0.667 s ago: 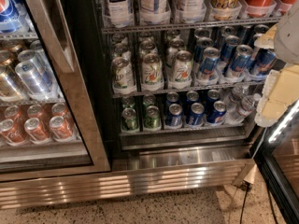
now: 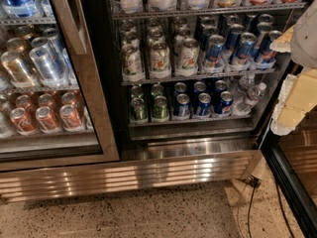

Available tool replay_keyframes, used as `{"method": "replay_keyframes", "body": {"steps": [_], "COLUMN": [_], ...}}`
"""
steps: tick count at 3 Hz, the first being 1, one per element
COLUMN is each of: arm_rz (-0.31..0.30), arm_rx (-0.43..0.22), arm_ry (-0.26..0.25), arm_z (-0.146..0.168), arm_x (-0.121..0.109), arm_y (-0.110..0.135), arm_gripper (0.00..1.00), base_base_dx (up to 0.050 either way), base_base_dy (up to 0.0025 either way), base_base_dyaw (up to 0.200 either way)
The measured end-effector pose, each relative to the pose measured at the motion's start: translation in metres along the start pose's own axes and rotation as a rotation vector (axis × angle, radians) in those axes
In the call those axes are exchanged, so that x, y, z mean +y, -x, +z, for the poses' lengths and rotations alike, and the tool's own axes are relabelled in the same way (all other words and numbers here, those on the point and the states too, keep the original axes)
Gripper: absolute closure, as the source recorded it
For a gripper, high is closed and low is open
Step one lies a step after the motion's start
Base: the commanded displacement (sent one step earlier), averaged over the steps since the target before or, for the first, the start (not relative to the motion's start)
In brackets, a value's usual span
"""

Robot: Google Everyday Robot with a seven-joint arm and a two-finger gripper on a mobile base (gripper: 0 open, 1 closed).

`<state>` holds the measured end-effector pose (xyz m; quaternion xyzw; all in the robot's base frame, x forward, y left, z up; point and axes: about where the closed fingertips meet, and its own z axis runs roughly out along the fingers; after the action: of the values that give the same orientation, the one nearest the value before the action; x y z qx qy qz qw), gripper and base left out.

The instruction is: Close right fridge door

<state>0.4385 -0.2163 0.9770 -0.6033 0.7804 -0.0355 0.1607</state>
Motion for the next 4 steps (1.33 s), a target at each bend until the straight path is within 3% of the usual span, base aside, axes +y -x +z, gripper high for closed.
{"method": "replay_keyframes", "body": {"steps": [1,3,4], "arm_rz": [0.0,0.0,0.0], "arm_rx": [0.0,0.0,0.0], "arm_ry": [0.0,0.0,0.0], "arm_z": [0.0,-0.0001,-0.0001], "arm_x": [0.0,0.0,0.0], "arm_y": [0.0,0.0001,0.0001], "arm_gripper": [0.0,0.0,0.0], "base_base_dx": [-0.046,-0.039,-0.05], "base_base_dy": [0.00002,0.0021,0.0], "base_base_dyaw": [0.0,-0.115,0.0]}}
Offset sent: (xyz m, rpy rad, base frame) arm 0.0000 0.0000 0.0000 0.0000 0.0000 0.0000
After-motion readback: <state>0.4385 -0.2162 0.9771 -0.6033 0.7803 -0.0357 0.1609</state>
